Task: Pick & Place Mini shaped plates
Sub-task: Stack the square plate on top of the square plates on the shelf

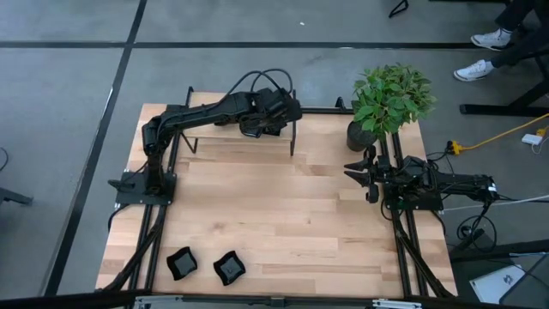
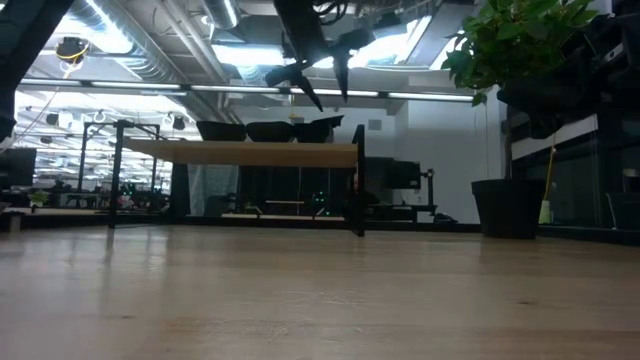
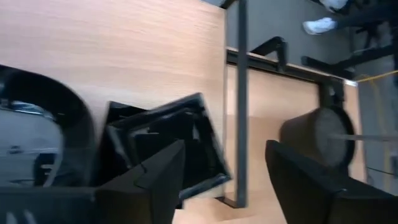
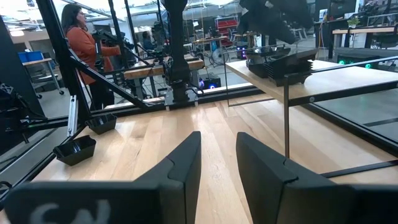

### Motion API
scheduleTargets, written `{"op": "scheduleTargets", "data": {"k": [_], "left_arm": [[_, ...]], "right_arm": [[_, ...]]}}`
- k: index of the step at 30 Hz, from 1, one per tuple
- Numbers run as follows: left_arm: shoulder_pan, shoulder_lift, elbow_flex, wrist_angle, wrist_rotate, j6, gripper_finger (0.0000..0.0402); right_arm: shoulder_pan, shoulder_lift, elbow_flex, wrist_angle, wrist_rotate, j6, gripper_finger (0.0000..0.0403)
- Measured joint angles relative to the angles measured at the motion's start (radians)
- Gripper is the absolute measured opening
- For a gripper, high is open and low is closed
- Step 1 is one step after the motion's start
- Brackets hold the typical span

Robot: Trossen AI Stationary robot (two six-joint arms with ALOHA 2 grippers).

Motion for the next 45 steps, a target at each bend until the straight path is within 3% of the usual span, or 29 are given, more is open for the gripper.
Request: {"op": "scheduleTargets", "data": {"k": [4,12,17,23,35,45], "left_arm": [[0.0,0.0,0.0,0.055,0.0,-0.021,0.0239],[0.009,0.001,0.0,0.059,-0.014,-0.292,0.0262],[0.008,0.002,0.0,0.031,0.013,-0.315,0.0263],[0.005,-0.02,0.0,0.024,0.041,-0.165,0.0263],[-0.048,-0.033,0.0,0.007,0.067,0.386,0.0262],[-0.155,-0.033,0.0,-0.065,-0.101,0.628,0.0262]], "right_arm": [[0.0,0.0,0.0,0.0,0.0,0.0,0.0103],[0.0,0.0,0.0,0.0,0.0,0.0,0.0103],[0.0,0.0,0.0,0.0,0.0,0.0,0.0103],[0.0,0.0,0.0,0.0,0.0,0.0,0.0103],[0.0,0.0,0.0,0.0,0.0,0.0,0.0103],[0.0,0.0,0.0,0.0,0.0,0.0,0.0103]]}}
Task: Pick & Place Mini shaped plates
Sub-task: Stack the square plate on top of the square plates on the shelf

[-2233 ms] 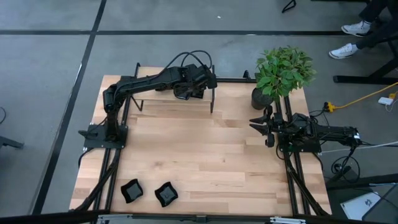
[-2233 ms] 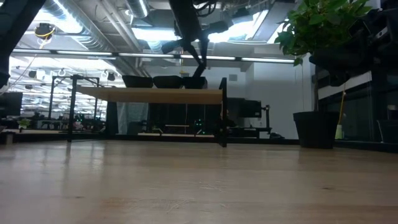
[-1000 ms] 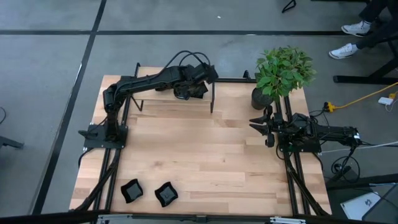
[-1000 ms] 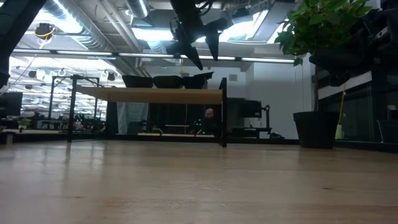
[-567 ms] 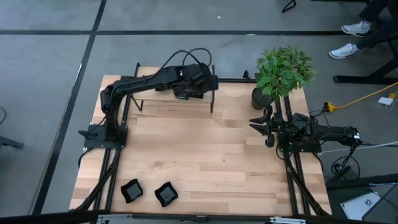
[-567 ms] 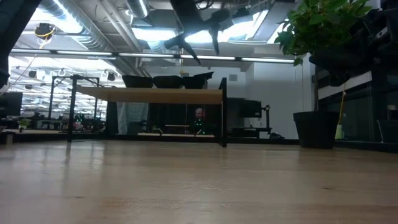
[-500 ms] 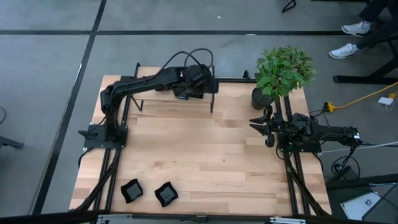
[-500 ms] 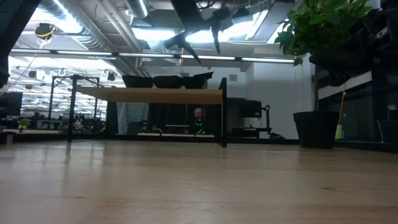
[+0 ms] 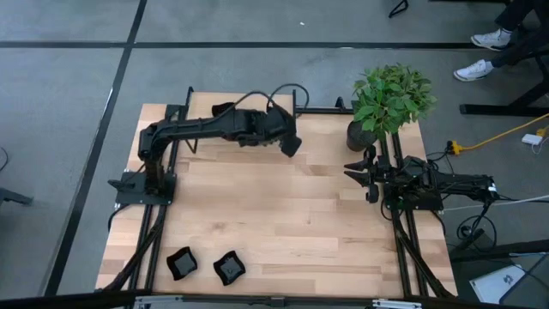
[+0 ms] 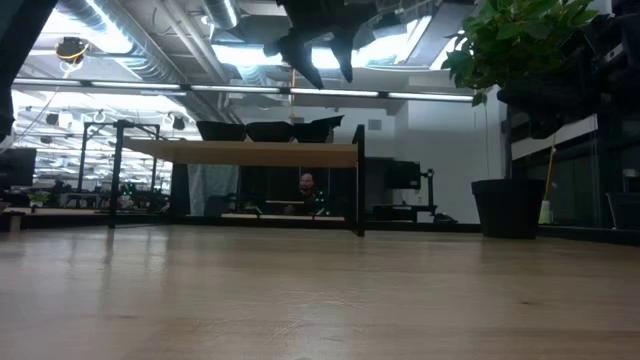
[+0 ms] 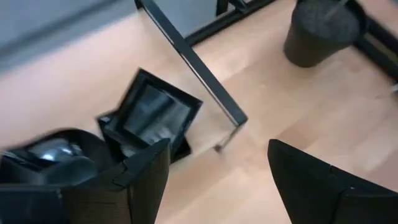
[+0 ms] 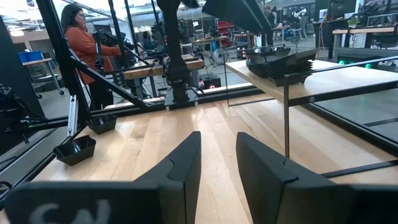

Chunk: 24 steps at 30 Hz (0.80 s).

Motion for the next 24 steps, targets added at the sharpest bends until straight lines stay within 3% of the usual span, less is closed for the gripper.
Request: {"op": "scheduleTargets", "data": {"k": [4,9,24], "left_arm": [[-0.045,0.0,0.0,-0.013,-0.109,0.123,0.0262],[-0.078,0.007,0.0,-0.019,-0.174,0.26,0.0262],[-0.05,0.099,-0.001,-0.043,-0.17,0.3,0.0262]], "right_arm": [[0.0,0.0,0.0,0.0,0.0,0.0,0.0103],[0.0,0.0,0.0,0.0,0.0,0.0,0.0103],[0.0,0.0,0.0,0.0,0.0,0.0,0.0103]]}}
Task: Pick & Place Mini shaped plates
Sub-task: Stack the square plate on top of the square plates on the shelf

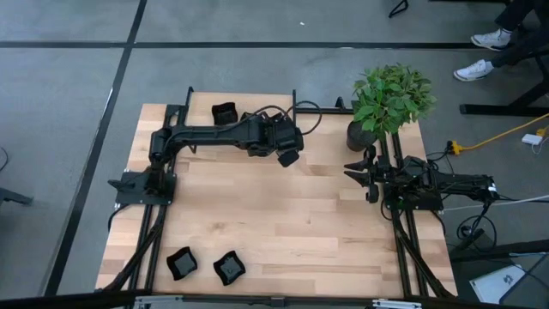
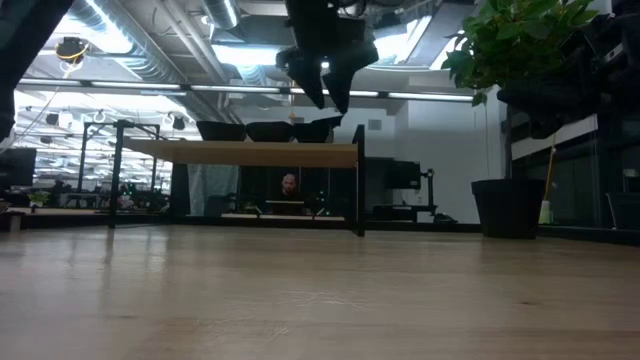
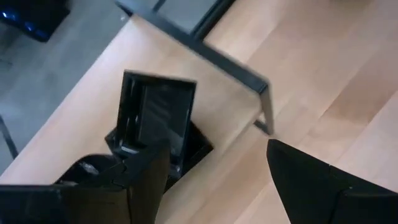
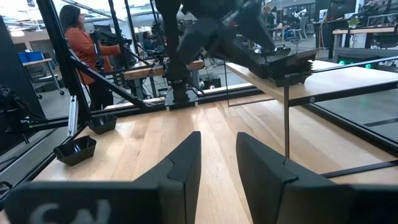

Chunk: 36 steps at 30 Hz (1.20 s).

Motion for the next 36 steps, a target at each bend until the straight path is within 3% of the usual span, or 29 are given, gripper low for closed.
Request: {"op": "scheduleTargets", "data": {"k": [15,30,36], "left_arm": [[0.056,0.009,0.0,-0.005,0.016,0.009,0.0257],[0.064,0.009,0.0,0.01,0.012,0.012,0.0098],[0.059,0.005,0.0,0.019,-0.022,-0.011,0.0069]], "right_arm": [[0.0,0.0,0.0,0.0,0.0,0.0,0.0103],[0.0,0.0,0.0,0.0,0.0,0.0,0.0103],[0.0,0.0,0.0,0.0,0.0,0.0,0.0103]]}}
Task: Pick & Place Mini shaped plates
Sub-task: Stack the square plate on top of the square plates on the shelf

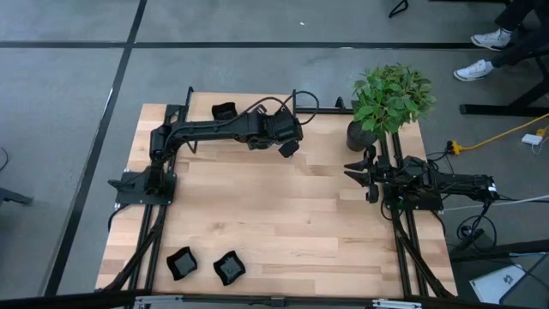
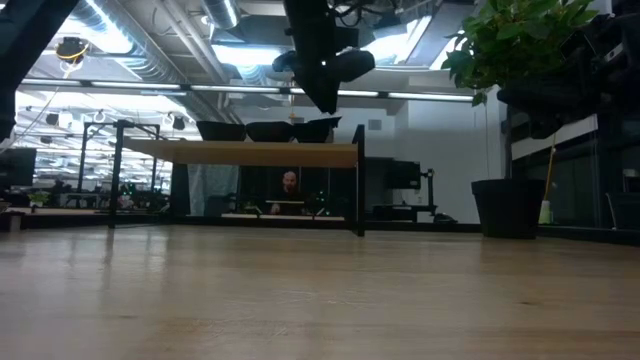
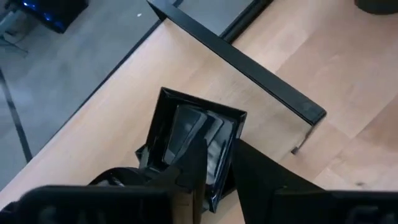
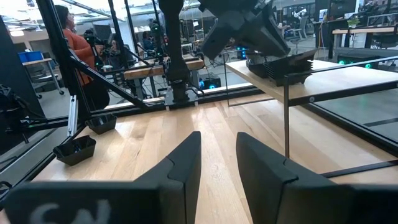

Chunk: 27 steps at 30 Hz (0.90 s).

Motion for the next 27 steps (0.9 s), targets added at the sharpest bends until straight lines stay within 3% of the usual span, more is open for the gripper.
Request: {"op": "scheduleTargets", "data": {"k": [27], "left_arm": [[-0.051,-0.054,0.001,0.098,0.011,0.006,0.0063]], "right_arm": [[0.0,0.0,0.0,0.0,0.0,0.0,0.0103]]}}
